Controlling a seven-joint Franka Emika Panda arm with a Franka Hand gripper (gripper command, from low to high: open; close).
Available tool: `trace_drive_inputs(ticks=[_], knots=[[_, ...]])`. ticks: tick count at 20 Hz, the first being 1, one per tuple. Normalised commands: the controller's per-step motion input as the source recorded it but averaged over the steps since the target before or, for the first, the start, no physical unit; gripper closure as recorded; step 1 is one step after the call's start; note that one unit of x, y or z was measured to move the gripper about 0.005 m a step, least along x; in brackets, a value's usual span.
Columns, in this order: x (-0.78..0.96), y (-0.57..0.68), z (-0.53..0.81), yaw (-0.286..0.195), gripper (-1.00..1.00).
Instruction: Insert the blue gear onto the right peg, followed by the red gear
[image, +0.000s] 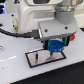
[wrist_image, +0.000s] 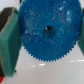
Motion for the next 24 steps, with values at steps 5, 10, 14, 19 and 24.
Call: trace_drive_inputs(ticks=[5, 10, 14, 19, 24], knots=[[0.10, -0.05, -0.03, 0.000, 1.00], [0.08, -0.03, 0.00, 0.000, 1.00], [0.03, -0.06, 0.08, 0.000, 1.00], [0.14, -0.05, 0.11, 0.000, 1.00], [0.19, -0.05, 0.27, 0.000, 1.00]])
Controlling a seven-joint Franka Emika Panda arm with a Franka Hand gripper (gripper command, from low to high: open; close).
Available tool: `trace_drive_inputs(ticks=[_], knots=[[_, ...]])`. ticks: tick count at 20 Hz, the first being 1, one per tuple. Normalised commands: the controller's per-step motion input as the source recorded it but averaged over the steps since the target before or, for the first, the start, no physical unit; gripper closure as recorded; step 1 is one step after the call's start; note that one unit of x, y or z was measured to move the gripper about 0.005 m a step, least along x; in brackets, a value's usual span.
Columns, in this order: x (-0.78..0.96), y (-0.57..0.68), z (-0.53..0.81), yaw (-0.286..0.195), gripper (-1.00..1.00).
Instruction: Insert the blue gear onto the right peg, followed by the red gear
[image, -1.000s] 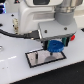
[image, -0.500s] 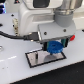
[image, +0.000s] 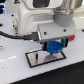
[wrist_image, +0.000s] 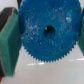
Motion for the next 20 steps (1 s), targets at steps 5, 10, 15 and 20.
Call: trace_drive_inputs(ticks=[5, 10, 15, 20], knots=[[0.08, -0.07, 0.05, 0.000, 1.00], [0.08, -0.05, 0.00, 0.000, 1.00], [0.05, -0.03, -0.01, 0.000, 1.00], [0.21, -0.09, -0.03, 0.000, 1.00]])
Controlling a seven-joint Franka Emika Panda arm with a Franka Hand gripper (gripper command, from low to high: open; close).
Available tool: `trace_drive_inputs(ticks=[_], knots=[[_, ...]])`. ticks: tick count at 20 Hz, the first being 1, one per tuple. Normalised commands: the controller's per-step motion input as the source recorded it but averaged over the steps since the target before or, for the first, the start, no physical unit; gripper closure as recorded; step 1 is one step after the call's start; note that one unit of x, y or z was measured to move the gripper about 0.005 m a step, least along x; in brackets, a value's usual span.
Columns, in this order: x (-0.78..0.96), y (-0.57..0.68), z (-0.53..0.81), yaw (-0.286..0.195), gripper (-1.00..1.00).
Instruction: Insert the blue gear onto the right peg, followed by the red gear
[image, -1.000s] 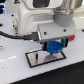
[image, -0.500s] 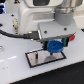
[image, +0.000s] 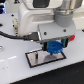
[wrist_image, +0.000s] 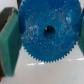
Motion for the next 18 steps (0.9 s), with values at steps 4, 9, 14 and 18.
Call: trace_drive_inputs(ticks=[4, 9, 14, 18], knots=[[0.22, -0.11, 0.17, 0.000, 1.00], [0.06, -0.05, 0.09, 0.000, 1.00], [0.07, 0.00, -0.08, 0.000, 1.00], [0.11, -0.01, -0.13, 0.000, 1.00]])
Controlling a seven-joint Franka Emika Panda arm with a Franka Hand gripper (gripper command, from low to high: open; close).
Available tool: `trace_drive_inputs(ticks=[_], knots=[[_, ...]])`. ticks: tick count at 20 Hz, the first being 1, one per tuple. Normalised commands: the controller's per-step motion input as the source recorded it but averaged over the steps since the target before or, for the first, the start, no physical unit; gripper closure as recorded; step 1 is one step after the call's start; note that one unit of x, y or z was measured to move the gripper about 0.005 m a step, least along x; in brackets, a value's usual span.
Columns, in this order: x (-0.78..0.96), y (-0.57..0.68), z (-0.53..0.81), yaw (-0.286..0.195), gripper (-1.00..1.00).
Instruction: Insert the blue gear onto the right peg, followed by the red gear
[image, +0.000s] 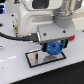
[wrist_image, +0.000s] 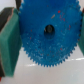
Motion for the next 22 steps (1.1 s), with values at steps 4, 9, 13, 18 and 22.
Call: trace_drive_inputs(ticks=[4, 9, 13, 18, 22], knots=[[0.14, -0.04, -0.01, 0.000, 1.00], [0.03, -0.02, -0.16, 0.000, 1.00], [0.00, -0.07, 0.12, 0.000, 1.00], [0.03, -0.12, 0.06, 0.000, 1.00], [0.05, -0.02, -0.10, 0.000, 1.00]])
